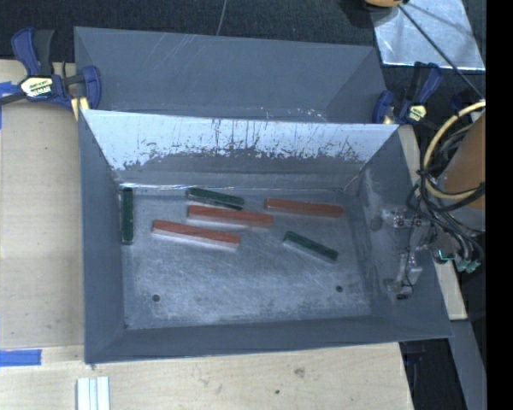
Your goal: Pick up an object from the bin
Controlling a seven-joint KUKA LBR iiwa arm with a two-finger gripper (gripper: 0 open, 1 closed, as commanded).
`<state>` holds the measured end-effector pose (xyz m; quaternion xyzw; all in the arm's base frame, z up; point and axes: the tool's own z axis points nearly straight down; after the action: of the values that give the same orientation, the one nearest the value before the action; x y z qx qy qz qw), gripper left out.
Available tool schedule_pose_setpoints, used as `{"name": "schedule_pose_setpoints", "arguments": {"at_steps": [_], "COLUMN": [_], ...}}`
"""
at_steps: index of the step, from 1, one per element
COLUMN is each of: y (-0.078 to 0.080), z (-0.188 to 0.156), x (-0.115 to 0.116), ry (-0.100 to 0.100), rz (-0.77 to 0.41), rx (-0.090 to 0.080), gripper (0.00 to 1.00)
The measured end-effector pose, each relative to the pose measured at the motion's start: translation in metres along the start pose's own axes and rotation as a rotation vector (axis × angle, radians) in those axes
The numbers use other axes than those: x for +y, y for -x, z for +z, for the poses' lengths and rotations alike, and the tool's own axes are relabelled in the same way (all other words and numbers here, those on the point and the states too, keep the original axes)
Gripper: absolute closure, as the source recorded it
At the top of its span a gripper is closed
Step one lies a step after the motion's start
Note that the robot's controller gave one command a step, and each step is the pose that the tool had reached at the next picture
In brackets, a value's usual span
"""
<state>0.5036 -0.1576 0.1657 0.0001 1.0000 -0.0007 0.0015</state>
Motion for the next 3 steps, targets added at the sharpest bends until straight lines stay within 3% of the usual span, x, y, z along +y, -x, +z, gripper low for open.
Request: {"name": "schedule_pose_setpoints", "arguments": {"at_steps": [1, 2, 3], "y": [0.016, 0.037, 0.048], "z": [0.043, 0.063, 0.078], "x": [0.030, 0.055, 0.065], "ry": [-0.002, 0.002, 0.001], "rz": [-0.069, -0.002, 0.032], "rx": [-0.005, 0.003, -0.001], "gripper": [0.00, 0.00, 0.00]}}
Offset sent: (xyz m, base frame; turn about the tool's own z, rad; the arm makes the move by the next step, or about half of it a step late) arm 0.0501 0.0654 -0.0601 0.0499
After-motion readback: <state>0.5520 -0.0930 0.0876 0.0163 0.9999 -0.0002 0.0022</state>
